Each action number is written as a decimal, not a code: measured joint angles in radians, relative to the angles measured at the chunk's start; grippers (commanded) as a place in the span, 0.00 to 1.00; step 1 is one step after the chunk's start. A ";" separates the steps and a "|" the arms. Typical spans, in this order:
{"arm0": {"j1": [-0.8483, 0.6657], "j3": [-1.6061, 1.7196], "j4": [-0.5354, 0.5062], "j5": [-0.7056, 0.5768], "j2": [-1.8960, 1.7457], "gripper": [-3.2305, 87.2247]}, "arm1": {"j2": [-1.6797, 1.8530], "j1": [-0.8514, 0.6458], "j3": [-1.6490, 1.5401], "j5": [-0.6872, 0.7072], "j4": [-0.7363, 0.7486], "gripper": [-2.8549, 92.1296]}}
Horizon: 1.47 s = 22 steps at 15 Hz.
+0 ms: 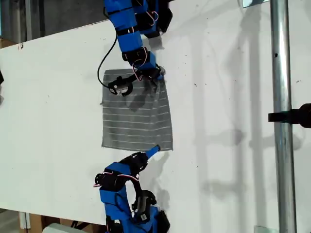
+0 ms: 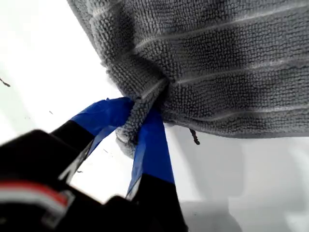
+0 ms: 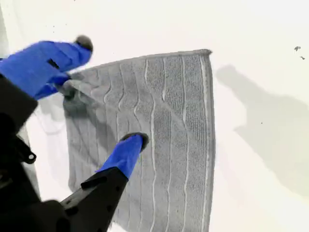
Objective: Grasp corners of a towel and fold twice.
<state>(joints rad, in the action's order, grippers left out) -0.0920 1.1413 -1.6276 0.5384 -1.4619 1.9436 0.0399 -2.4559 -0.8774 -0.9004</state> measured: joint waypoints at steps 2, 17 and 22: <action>-0.041 -0.014 0.000 -0.037 0.008 0.49 | 0.000 0.002 0.000 0.000 0.000 0.03; 0.112 0.063 0.245 0.287 0.420 0.22 | 0.003 0.006 -0.021 0.000 0.011 0.03; -0.015 0.044 0.199 0.291 0.477 0.00 | 0.025 0.006 -0.034 0.000 0.018 0.03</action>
<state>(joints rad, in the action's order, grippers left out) -0.1074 1.1858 -1.4281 0.8299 -0.9848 1.9681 0.0460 -2.4897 -0.8774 -0.8820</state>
